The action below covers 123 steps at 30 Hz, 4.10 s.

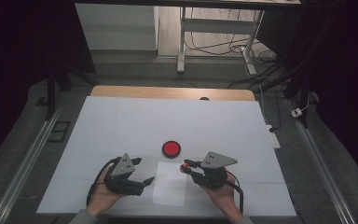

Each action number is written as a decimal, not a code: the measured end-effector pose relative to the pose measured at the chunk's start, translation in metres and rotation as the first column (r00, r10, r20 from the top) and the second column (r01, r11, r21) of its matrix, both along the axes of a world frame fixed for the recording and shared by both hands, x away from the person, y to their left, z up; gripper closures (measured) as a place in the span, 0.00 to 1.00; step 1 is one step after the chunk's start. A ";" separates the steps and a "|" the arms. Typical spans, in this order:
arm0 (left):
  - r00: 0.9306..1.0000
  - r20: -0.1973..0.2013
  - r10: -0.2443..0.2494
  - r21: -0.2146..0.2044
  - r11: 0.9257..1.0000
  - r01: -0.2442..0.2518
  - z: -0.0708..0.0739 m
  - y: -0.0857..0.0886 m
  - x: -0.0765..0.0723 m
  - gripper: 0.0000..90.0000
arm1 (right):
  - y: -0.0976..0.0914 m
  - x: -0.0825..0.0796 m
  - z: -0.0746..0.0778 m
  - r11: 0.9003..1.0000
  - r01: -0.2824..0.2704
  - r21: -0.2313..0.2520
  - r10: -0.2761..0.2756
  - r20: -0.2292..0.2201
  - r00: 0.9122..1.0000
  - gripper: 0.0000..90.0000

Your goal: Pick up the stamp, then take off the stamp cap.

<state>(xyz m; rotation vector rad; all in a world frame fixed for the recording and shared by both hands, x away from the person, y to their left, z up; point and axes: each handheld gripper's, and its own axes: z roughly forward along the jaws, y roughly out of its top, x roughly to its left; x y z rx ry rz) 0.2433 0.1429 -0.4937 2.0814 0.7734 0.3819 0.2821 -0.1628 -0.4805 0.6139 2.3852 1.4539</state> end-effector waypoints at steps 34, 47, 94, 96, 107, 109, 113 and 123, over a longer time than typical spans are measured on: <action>0.998 -0.003 -0.068 0.008 0.998 0.068 0.001 -0.040 0.016 0.22 | 0.000 0.000 0.000 1.000 -0.005 0.012 0.005 -0.004 1.000 0.80; 0.995 -0.013 -0.103 0.019 0.994 0.103 -0.002 -0.057 0.021 0.22 | 0.000 0.000 0.000 1.000 -0.005 0.012 0.005 -0.004 1.000 0.80; 0.986 0.018 -0.164 0.030 0.986 0.163 -0.007 -0.102 0.034 0.50 | -0.002 0.001 0.001 0.999 -0.012 0.050 0.013 -0.021 1.000 0.80; 0.986 0.018 -0.166 0.031 0.986 0.165 -0.007 -0.103 0.034 0.52 | -0.002 0.000 0.001 0.999 -0.013 0.049 0.013 -0.020 1.000 0.80; 0.984 0.019 -0.175 0.044 0.984 0.174 -0.009 -0.104 0.034 0.61 | -0.002 0.000 0.001 0.999 -0.009 0.050 0.010 -0.022 1.000 0.80; 0.984 0.021 -0.176 0.046 0.984 0.175 -0.009 -0.104 0.034 0.62 | -0.003 0.001 0.001 0.998 -0.010 0.054 0.011 -0.025 1.000 0.80; 0.984 0.026 -0.175 0.049 0.984 0.174 -0.009 -0.104 0.033 0.65 | -0.003 0.001 0.001 0.998 -0.009 0.064 0.010 -0.026 1.000 0.80; 0.983 0.042 -0.179 0.061 0.982 0.176 -0.009 -0.105 0.032 0.71 | -0.003 0.001 0.000 0.998 -0.007 0.064 0.009 -0.028 1.000 0.80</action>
